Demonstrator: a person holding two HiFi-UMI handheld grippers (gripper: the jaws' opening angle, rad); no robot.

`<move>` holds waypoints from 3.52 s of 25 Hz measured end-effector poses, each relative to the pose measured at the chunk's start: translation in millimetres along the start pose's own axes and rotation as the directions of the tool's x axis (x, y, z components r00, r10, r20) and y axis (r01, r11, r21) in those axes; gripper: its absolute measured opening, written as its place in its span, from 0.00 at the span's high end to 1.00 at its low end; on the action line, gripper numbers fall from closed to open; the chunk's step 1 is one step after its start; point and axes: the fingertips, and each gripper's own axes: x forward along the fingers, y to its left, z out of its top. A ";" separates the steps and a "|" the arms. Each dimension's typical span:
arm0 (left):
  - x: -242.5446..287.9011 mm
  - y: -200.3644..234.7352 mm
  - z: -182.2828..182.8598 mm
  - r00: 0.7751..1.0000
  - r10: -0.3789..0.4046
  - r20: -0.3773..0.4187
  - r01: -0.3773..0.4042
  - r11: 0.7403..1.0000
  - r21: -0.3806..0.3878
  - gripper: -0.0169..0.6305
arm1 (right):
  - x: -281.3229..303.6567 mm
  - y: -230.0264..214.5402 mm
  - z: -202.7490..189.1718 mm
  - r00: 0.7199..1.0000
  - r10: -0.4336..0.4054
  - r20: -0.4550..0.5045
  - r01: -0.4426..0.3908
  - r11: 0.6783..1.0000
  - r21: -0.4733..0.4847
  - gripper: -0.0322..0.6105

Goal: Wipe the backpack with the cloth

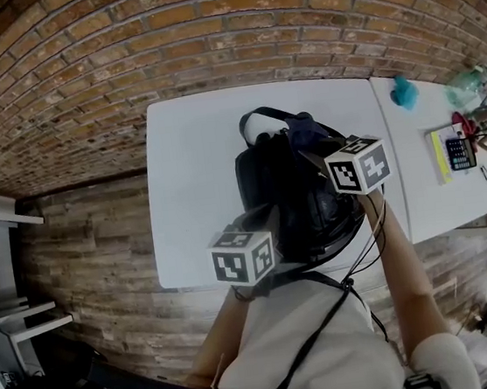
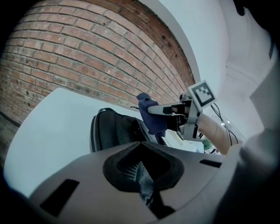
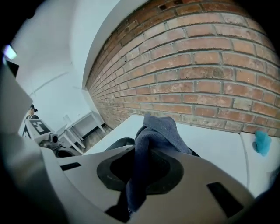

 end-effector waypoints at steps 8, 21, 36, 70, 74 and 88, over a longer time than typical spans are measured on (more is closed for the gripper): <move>-1.4 10.7 5.6 1.000 0.015 0.007 -0.015 1.000 -0.015 0.97 | 43.9 -26.7 1.9 0.993 -0.107 -0.046 0.109 0.994 0.028 0.88; -1.3 12.0 5.2 1.000 0.010 0.009 -0.010 1.000 -0.018 0.97 | 55.6 -25.3 -25.6 0.982 -0.147 -0.120 0.147 0.989 -0.013 0.88; -6.9 5.4 -3.2 1.000 0.011 0.014 -0.010 1.000 -0.028 0.97 | 26.9 6.3 -55.7 0.989 -0.089 -0.121 0.088 0.996 -0.011 0.88; -8.1 -0.4 -13.9 1.000 0.020 0.005 -0.020 1.000 -0.020 0.97 | -42.5 67.4 -162.3 0.980 0.095 -0.173 -0.077 0.991 0.108 0.88; -7.7 -1.2 -13.3 1.000 0.018 0.004 -0.018 1.000 -0.017 0.97 | -46.4 72.1 -169.6 0.978 0.107 -0.180 -0.087 0.989 0.118 0.88; -4.7 0.3 -13.8 1.000 0.020 0.000 -0.020 0.999 -0.029 0.97 | -54.7 85.1 -193.3 0.959 0.181 -0.218 -0.149 0.976 0.158 0.88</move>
